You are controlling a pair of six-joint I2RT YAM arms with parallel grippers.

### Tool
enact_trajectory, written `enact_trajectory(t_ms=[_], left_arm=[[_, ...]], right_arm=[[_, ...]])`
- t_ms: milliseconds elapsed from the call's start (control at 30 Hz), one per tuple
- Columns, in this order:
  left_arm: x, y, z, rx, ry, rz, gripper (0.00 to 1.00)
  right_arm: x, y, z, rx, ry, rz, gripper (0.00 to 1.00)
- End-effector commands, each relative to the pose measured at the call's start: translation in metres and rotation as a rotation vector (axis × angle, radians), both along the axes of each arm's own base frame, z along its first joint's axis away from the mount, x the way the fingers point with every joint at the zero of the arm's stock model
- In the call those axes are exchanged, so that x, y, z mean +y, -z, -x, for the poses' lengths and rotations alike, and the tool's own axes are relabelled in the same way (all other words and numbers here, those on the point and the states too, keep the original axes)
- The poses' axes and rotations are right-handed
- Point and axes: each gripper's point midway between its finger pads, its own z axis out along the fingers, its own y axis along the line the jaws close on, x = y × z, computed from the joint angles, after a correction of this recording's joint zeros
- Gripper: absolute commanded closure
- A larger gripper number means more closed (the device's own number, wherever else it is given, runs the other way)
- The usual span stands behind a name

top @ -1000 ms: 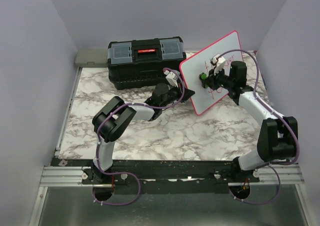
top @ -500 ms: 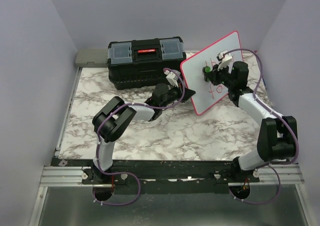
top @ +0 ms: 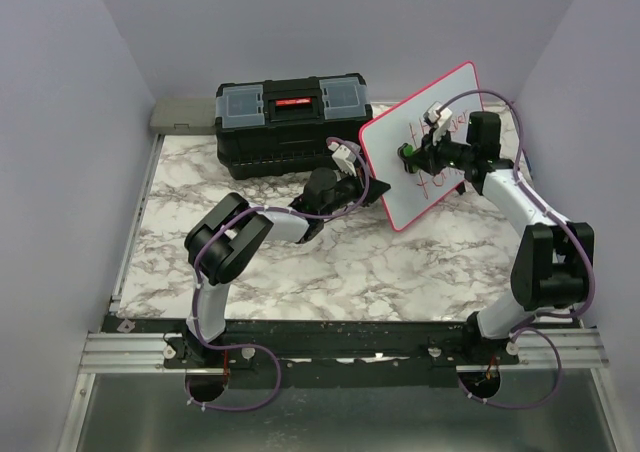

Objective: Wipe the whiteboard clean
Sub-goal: Erase the whiteboard at the whiteboard stand.

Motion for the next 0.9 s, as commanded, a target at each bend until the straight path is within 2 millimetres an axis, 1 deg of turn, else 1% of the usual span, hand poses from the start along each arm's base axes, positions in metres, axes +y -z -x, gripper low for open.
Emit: enact_trajectory(t_ms=[0, 33, 67, 100, 200, 267, 367, 500, 667, 733, 800, 867], left_arm=[[-0.022, -0.019, 0.034, -0.132, 0.165, 0.004, 1.00], [-0.022, -0.019, 0.034, -0.132, 0.165, 0.004, 1.00], [-0.023, -0.019, 0.034, -0.131, 0.167, 0.004, 1.00], [-0.023, -0.019, 0.034, -0.131, 0.166, 0.005, 1.00], [-0.022, -0.019, 0.034, -0.129, 0.168, 0.003, 1.00], [-0.022, -0.018, 0.035, -0.127, 0.169, 0.001, 1.00], [-0.022, -0.017, 0.035, -0.126, 0.168, 0.001, 1.00], [-0.022, -0.016, 0.035, -0.126, 0.169, 0.002, 1.00], [-0.021, -0.016, 0.036, -0.130, 0.173, 0.002, 1.00], [-0.021, -0.015, 0.037, -0.129, 0.173, -0.001, 1.00], [-0.021, -0.014, 0.036, -0.127, 0.171, 0.000, 1.00], [-0.021, -0.013, 0.036, -0.126, 0.171, 0.000, 1.00]], right_arm=[[0.032, 0.003, 0.025, 0.076, -0.108, -0.125, 0.99], [0.031, -0.009, 0.016, 0.019, -0.076, -0.145, 0.99], [0.030, -0.018, 0.012, -0.004, -0.040, -0.170, 0.99], [0.027, -0.031, 0.002, -0.058, 0.002, -0.193, 0.99], [0.016, -0.056, -0.019, -0.127, 0.137, -0.243, 0.99], [0.004, -0.064, -0.034, -0.158, 0.232, -0.245, 0.99], [-0.010, -0.065, -0.048, -0.183, 0.329, -0.228, 0.99], [-0.025, -0.050, -0.056, -0.168, 0.402, -0.164, 0.99], [-0.044, -0.020, -0.053, -0.116, 0.463, -0.070, 0.99], [-0.047, -0.008, -0.047, -0.083, 0.449, -0.036, 0.99], [-0.044, 0.005, -0.038, -0.040, 0.399, 0.000, 0.99], [-0.033, 0.019, -0.021, 0.018, 0.281, 0.039, 0.99]])
